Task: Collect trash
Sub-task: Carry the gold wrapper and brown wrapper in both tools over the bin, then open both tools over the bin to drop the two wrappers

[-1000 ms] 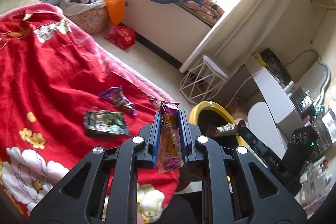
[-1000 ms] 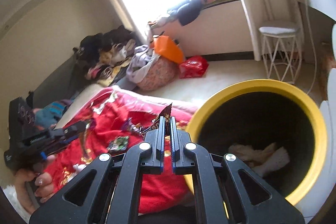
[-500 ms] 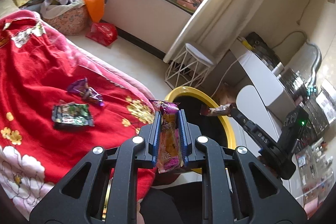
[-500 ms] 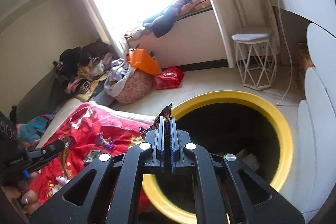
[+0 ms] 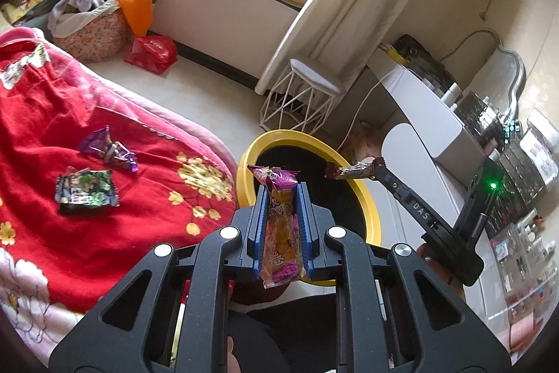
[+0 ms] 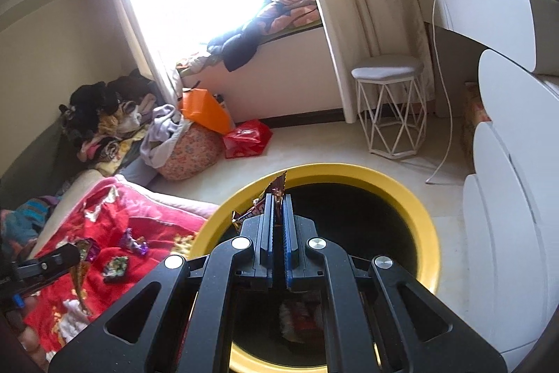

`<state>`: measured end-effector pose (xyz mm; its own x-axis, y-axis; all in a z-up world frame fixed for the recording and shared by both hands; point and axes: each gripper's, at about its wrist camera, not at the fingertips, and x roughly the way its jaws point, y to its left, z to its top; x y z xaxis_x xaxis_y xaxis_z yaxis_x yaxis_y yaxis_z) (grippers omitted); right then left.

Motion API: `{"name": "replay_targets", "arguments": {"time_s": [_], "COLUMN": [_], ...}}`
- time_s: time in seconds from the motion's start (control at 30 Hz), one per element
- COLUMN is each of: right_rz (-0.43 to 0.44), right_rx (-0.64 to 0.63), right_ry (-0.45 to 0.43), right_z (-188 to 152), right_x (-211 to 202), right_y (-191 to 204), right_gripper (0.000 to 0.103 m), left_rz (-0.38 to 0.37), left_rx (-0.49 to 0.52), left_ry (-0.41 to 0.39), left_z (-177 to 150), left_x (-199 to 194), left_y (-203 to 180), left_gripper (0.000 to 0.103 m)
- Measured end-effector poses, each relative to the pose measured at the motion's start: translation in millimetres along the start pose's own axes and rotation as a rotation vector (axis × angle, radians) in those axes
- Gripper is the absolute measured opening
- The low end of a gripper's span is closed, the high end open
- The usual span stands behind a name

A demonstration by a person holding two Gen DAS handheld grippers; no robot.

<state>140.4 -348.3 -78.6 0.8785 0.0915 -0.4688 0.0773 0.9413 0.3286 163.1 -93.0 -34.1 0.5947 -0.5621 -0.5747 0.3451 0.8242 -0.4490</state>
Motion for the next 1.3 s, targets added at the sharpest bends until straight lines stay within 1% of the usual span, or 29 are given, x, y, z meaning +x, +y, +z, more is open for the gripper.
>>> {"name": "replay_targets", "arguments": {"time_s": [0.2,0.57,0.83,0.9,0.97,1.1,1.13,1.17,1.2,1.23,1.3], "right_rz": [-0.048,-0.09,-0.08,-0.067,-0.063,-0.049,-0.045,-0.045,-0.046,-0.045,-0.046], "right_rx": [0.028,0.089,0.117,0.124,0.126,0.134,0.136,0.137,0.14,0.144,0.149], "right_ry": [0.011,0.037,0.058,0.067,0.068,0.071,0.07,0.068,0.064,0.06,0.053], "right_z": [-2.7,-4.7,-4.4,-4.7,-4.0,-2.4,-2.2,-2.5,-2.2,-2.1,-1.7], "right_x": [3.6,8.7,12.4,13.6,14.4,15.2,14.9,14.4,13.6,12.6,11.1], "right_y": [-14.7,-40.5,-54.8,-56.9,-59.4,-62.0,-61.3,-61.8,-62.2,-62.6,-62.9], "right_gripper": [0.005,0.005,0.005,0.005,0.008,0.009,0.011,0.018,0.024,0.026,0.034], "left_rz": [-0.018,-0.034,-0.028,-0.027,-0.03,-0.039,-0.047,-0.049,-0.053,-0.06,-0.067], "left_rx": [0.026,0.065,0.074,0.075,0.077,0.068,0.063,0.059,0.055,0.052,0.052], "left_ry": [0.014,0.035,0.065,0.071,0.077,0.091,0.099,0.102,0.104,0.106,0.102], "left_z": [-1.0,-1.8,2.4,3.9,5.1,6.2,6.5,6.6,6.6,6.4,6.0], "left_x": [12.0,36.7,61.9,69.5,75.0,85.5,88.5,90.2,90.6,91.1,89.5], "left_y": [-14.7,-34.9,-42.8,-43.7,-44.3,-43.8,-43.4,-43.6,-42.7,-42.5,-41.9], "left_gripper": [0.012,0.012,0.012,0.012,0.012,0.013,0.015,0.024,0.03,0.041,0.047]}}
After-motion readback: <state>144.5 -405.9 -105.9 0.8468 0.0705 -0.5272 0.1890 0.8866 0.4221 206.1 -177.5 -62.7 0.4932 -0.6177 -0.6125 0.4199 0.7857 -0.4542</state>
